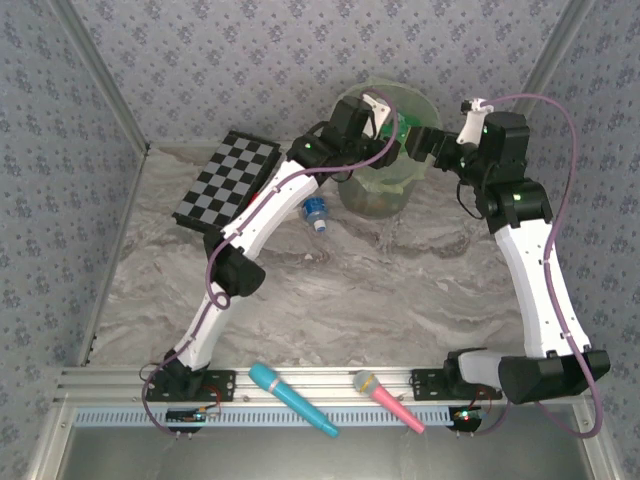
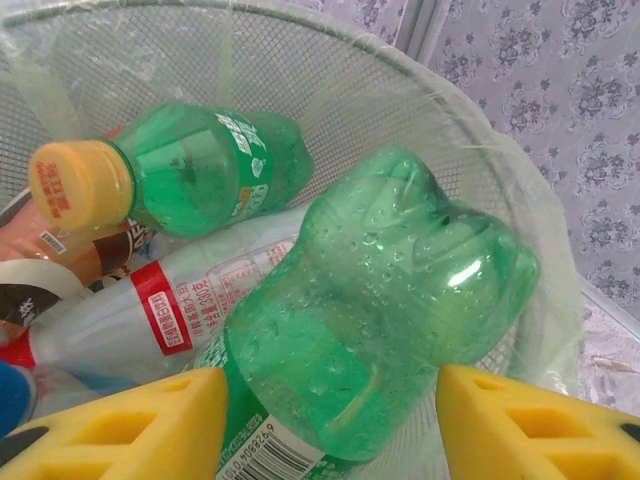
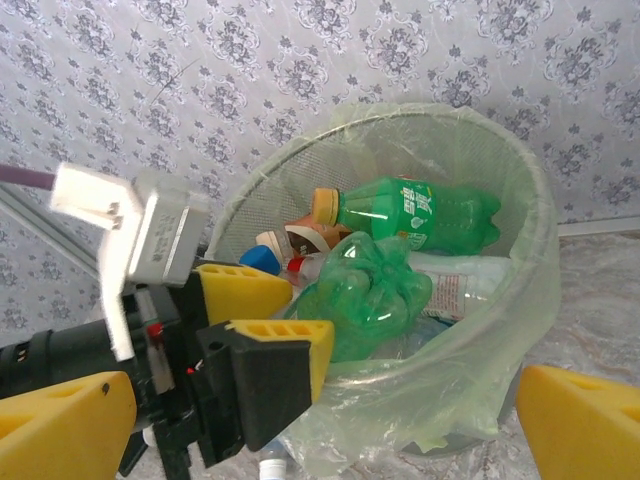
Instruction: Put the plastic bottles in the bin
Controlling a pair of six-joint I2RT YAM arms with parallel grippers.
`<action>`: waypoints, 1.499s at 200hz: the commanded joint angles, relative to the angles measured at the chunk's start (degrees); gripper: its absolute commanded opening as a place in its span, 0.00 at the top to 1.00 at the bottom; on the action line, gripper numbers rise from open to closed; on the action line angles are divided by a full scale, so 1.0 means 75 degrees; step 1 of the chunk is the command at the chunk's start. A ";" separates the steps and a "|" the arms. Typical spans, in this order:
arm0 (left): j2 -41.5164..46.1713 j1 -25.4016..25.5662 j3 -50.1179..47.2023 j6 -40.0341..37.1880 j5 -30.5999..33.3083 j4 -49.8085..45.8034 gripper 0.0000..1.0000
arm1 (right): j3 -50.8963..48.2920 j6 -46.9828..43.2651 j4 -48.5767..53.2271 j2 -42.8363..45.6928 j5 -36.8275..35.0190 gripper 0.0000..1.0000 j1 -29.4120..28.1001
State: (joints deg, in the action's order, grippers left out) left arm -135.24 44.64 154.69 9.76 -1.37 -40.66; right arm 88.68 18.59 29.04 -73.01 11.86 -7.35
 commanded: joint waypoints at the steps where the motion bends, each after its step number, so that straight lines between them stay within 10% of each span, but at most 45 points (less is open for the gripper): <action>1: 0.0854 0.0033 0.0266 0.0092 0.0405 -0.0105 0.40 | 0.0462 0.0268 0.0131 -0.0412 0.0479 0.00 0.0148; 91: 0.2768 -0.0287 -0.2118 0.0882 0.2325 0.0180 0.31 | 0.2402 0.0450 0.0538 -0.2750 0.1863 0.62 0.0109; 165: 0.4502 -0.0699 -0.5045 0.1365 0.2328 0.1675 0.30 | 0.2918 0.0592 0.1450 -0.3895 0.1911 0.65 -0.0029; 300: 0.4763 -0.0824 -0.5410 0.1535 0.2301 0.1606 0.30 | 0.4145 0.0176 0.1851 -0.4163 0.1906 0.61 -0.0386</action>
State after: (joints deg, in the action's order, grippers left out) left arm -101.62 38.98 114.24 20.67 15.05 -29.61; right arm 116.36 21.43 41.43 -103.77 24.95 -8.67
